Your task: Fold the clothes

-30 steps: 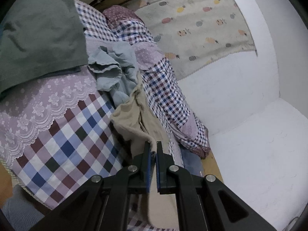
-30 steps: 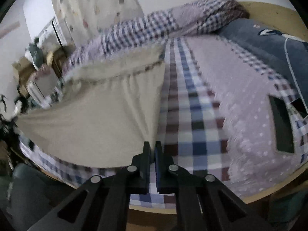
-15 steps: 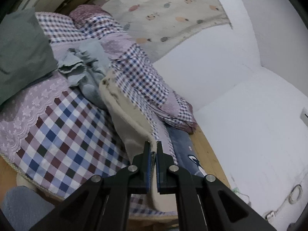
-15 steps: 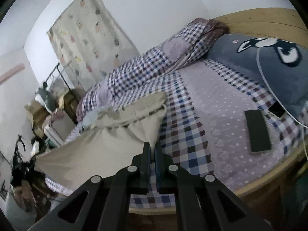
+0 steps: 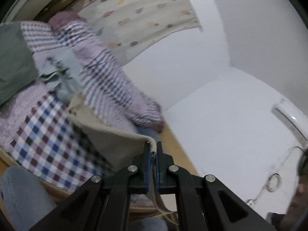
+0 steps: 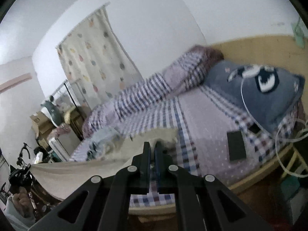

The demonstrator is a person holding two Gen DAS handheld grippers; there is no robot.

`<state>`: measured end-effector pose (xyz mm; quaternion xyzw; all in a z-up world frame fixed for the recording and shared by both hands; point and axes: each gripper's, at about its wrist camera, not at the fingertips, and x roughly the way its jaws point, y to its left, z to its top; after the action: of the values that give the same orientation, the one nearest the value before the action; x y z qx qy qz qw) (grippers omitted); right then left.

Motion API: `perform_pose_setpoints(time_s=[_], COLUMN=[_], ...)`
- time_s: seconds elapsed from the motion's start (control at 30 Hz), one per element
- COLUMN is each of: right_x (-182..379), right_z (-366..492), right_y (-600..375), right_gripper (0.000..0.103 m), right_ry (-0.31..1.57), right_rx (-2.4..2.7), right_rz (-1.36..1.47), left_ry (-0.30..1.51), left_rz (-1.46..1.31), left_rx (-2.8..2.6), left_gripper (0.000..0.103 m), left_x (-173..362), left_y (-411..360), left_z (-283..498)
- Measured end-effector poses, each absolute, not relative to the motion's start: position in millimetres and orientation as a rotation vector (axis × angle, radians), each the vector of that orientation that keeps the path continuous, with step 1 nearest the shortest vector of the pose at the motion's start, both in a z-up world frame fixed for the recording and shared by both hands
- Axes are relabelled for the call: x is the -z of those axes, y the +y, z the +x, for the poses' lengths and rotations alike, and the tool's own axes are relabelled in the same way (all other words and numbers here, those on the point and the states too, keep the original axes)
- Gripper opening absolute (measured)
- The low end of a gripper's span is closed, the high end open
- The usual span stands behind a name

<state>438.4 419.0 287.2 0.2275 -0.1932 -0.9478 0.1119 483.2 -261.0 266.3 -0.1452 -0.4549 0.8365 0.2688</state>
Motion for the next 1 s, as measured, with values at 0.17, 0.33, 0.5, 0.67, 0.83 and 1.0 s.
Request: perform_pose_setpoints(time_s=[0.17, 0.33, 0.5, 0.67, 0.83, 1.0], right_x=[-307, -326, -337, -331, -314, -275], right_z=[425, 412, 374, 282, 181, 81], right_y=[421, 423, 423, 410, 392, 371], right_gripper=[0.002, 0.002, 0.003, 0.003, 0.003, 0.003], right_ry=[-0.548, -0.53, -0.518, -0.5, -0.458, -0.404], right_rx=[2.798, 2.813, 2.816, 2.795, 2.761, 2.723], right_rz=[0.633, 0.597, 0.607, 0.708, 0.846, 1.014], left_ry=[-1.156, -1.206, -1.267, -1.292, -1.309, -1.328], left_rz=[-0.277, -0.379, -0.501, -0.625, -0.774, -0.964], left_rx=[-2.249, -2.272, -2.288, -2.342, -2.415, -2.477], left_gripper=[0.002, 0.002, 0.002, 0.002, 0.002, 0.002], left_x=[-309, -306, -300, -295, -278, -233], left_y=[-262, -268, -268, -266, -271, -278], left_z=[509, 469, 404, 333, 246, 143])
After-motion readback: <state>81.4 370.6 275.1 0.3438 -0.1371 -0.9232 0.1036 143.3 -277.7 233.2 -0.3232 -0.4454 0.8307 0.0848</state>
